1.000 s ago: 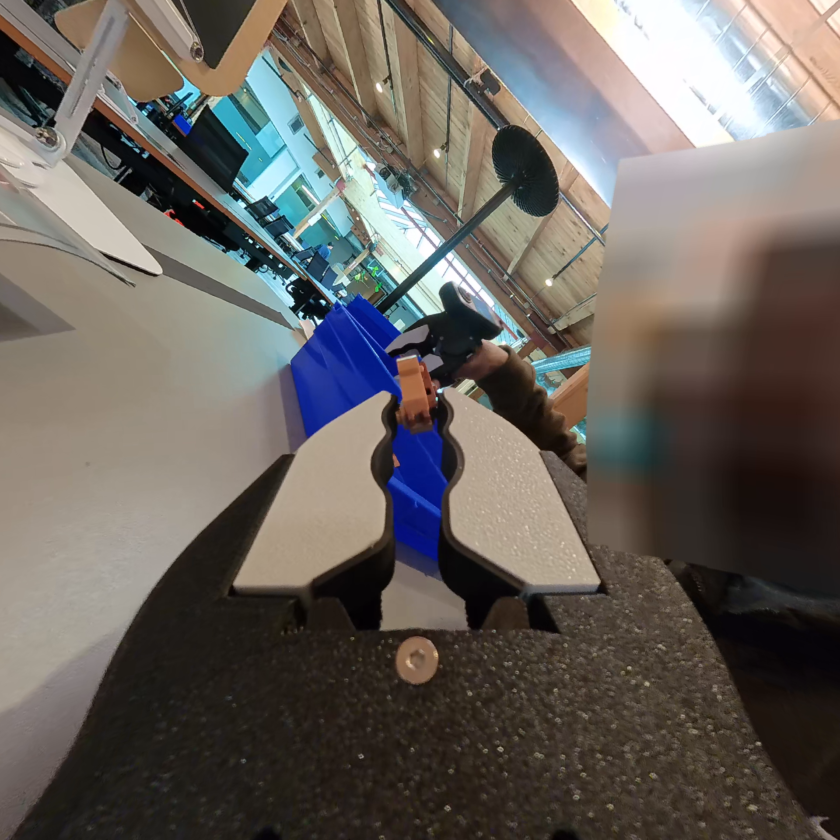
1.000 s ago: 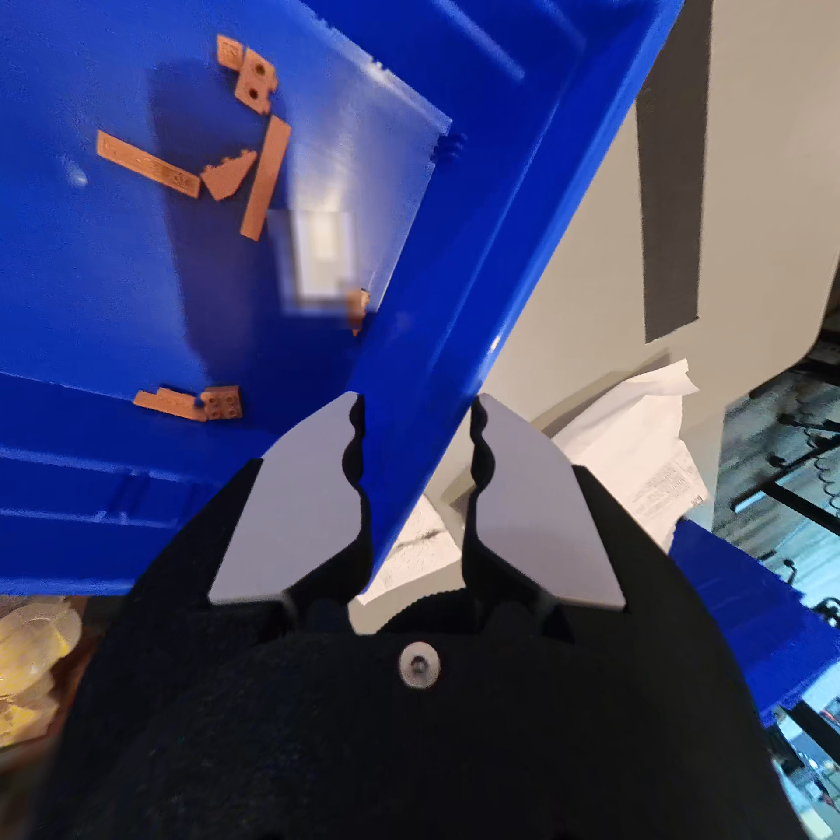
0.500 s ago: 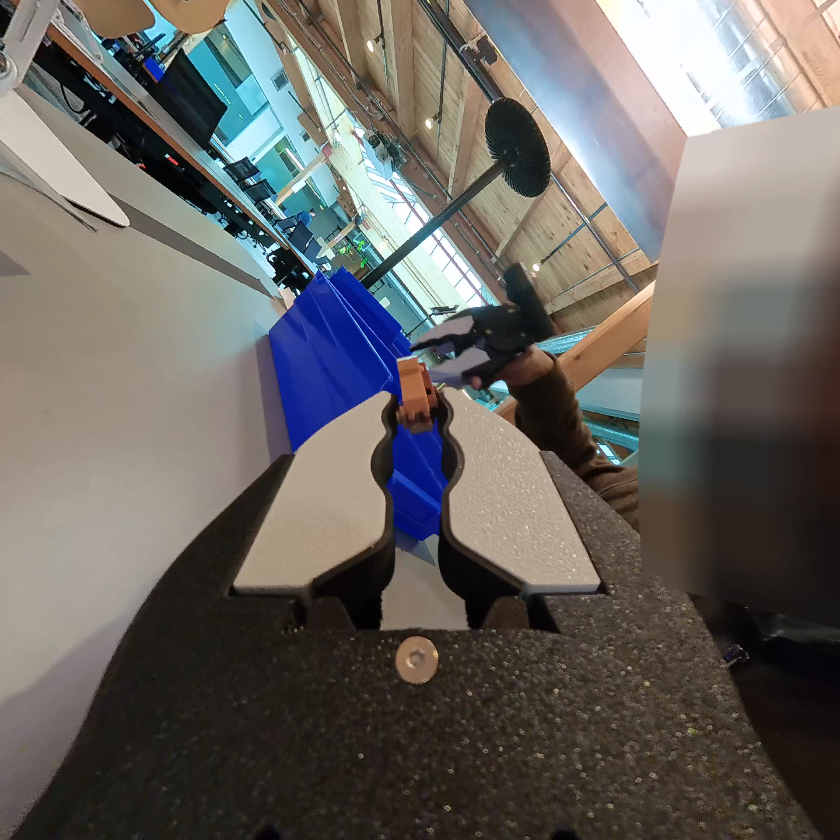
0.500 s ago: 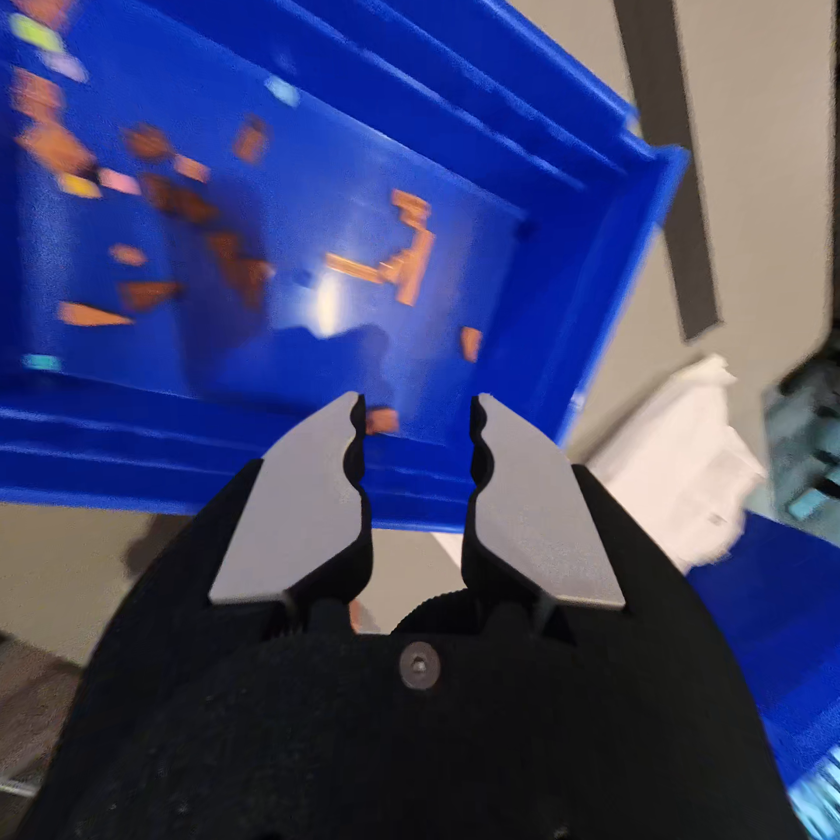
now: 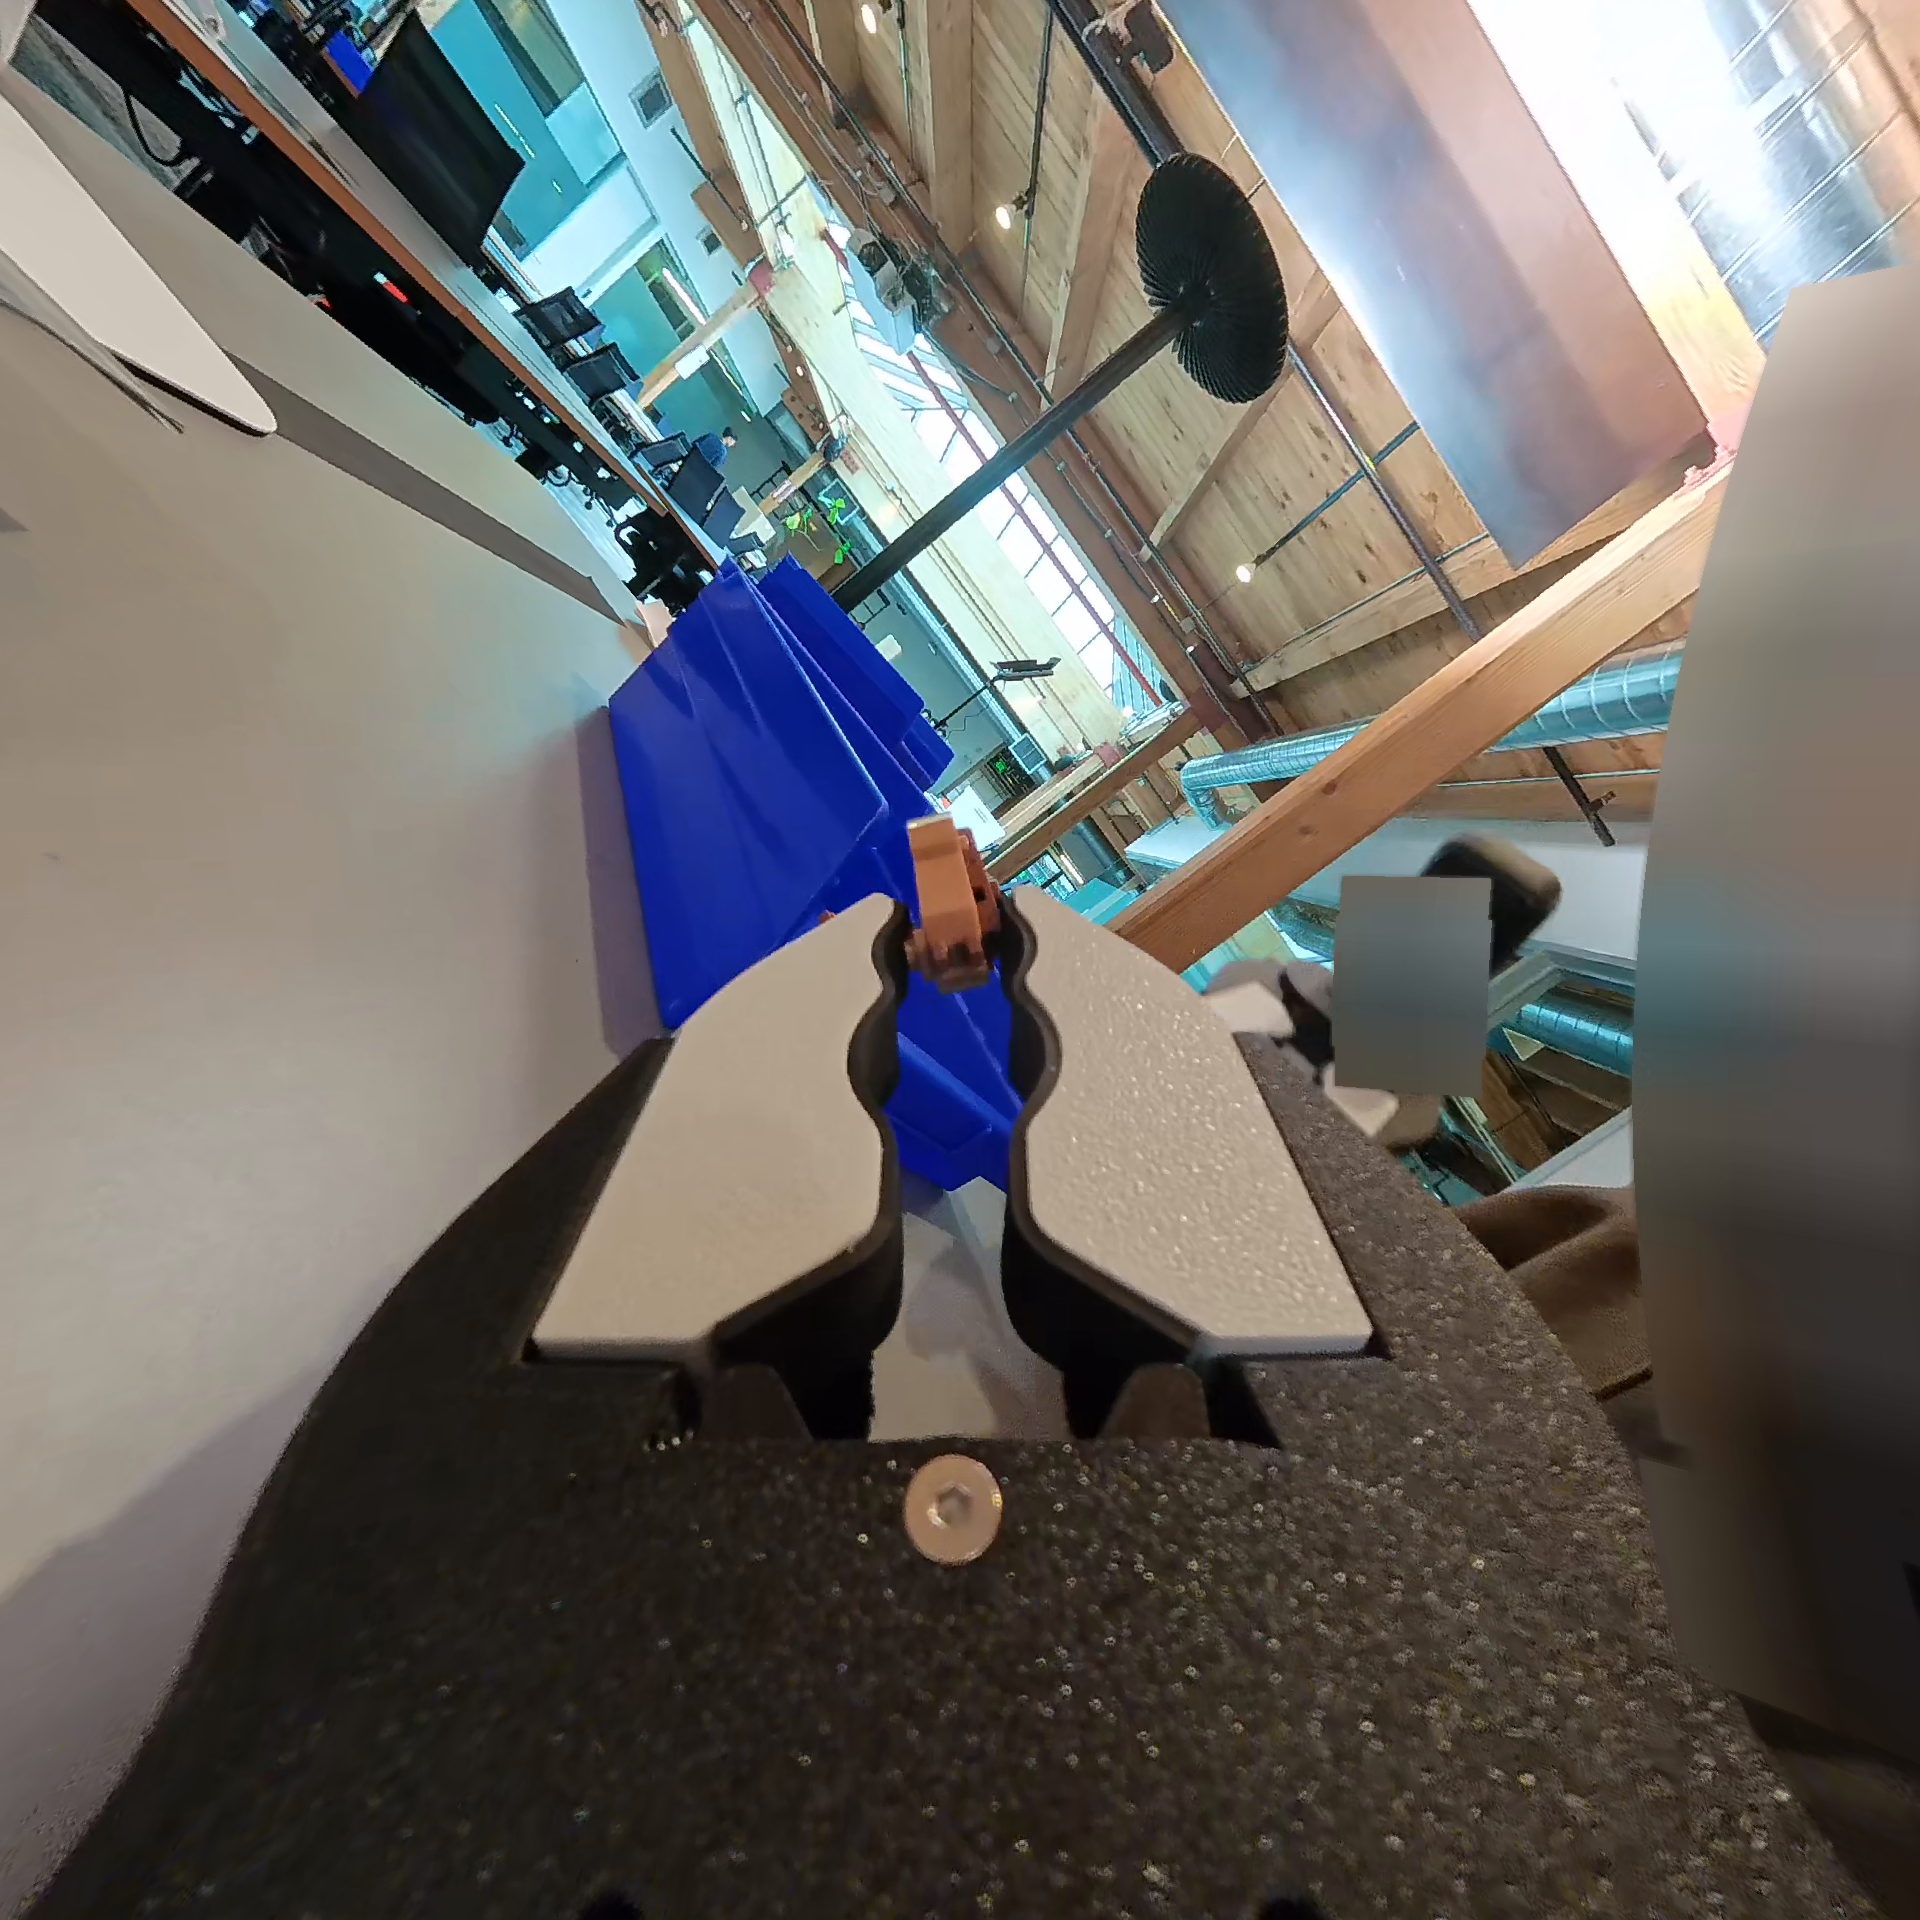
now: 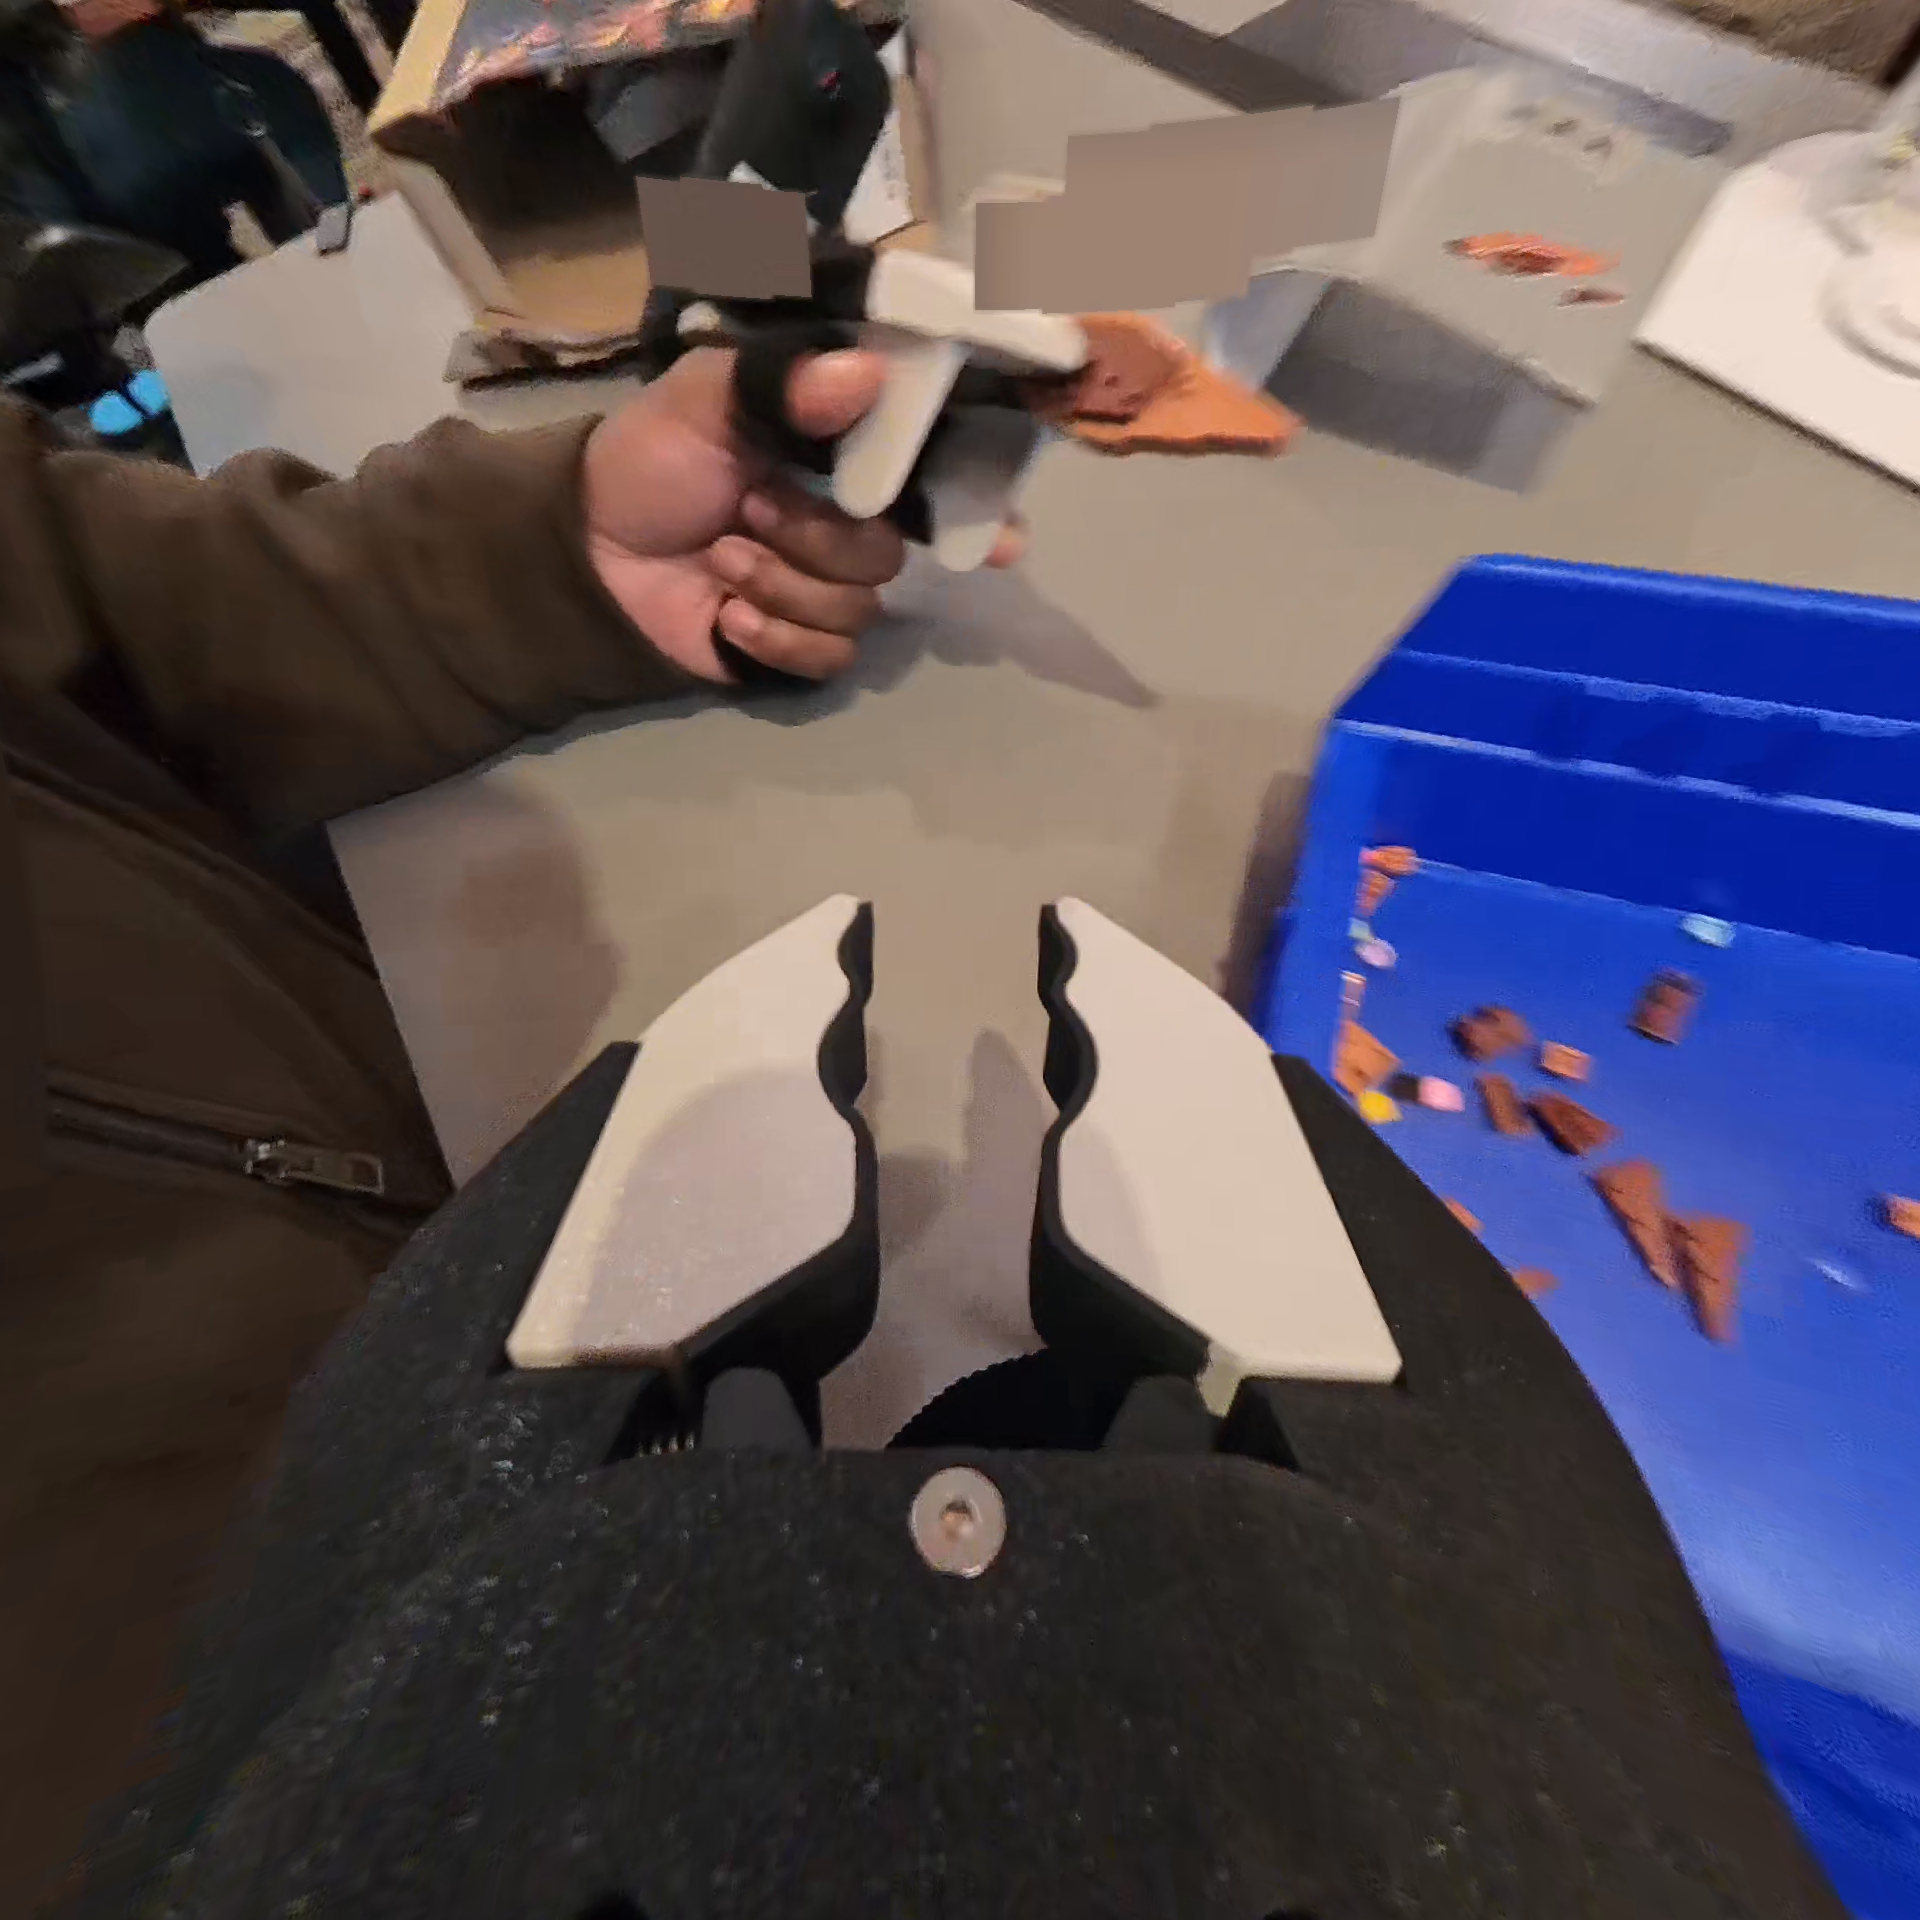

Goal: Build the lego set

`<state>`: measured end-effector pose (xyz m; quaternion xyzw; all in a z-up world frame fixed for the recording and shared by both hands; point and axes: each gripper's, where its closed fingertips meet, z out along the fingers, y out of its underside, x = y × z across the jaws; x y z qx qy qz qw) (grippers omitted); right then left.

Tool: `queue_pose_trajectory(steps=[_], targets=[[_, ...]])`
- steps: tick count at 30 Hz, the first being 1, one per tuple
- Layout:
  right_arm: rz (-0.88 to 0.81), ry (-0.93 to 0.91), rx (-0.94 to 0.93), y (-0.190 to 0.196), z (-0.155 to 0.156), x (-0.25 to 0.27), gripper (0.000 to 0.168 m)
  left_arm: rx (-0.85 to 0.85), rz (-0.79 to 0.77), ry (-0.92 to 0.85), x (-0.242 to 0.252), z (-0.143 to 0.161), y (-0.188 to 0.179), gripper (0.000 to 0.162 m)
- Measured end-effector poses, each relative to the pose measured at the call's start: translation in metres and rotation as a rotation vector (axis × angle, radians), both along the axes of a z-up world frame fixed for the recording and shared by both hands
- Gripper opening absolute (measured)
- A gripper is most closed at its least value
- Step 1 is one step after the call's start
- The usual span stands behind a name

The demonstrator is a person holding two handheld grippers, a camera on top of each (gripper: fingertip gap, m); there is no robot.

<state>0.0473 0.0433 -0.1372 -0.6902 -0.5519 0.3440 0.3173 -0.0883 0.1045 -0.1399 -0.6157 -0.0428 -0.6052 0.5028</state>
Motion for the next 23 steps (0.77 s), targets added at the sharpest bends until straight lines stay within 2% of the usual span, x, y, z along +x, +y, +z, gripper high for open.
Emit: queue_pose_trajectory(steps=[3,7,15,21,23], targets=[[0.043,-0.069,-0.014,-0.019,-0.035,-0.029,0.031,-0.009,0.010,-0.006,-0.003,-0.001,-0.001,0.016],[0.052,-0.132,0.041,-0.013,-0.066,-0.059,0.031,-0.022,0.025,-0.015,-0.007,-0.001,0.000,0.016],[0.065,-0.141,0.192,0.016,-0.085,-0.109,0.031,-0.031,0.034,-0.034,-0.012,-0.002,0.002,0.016],[0.068,-0.110,0.172,0.028,-0.099,-0.115,0.031,-0.050,0.034,-0.084,-0.018,-0.002,0.004,0.016],[0.075,-0.065,0.175,0.028,-0.093,-0.115,0.029,-0.059,0.033,-0.105,-0.020,-0.002,0.005,0.016]])
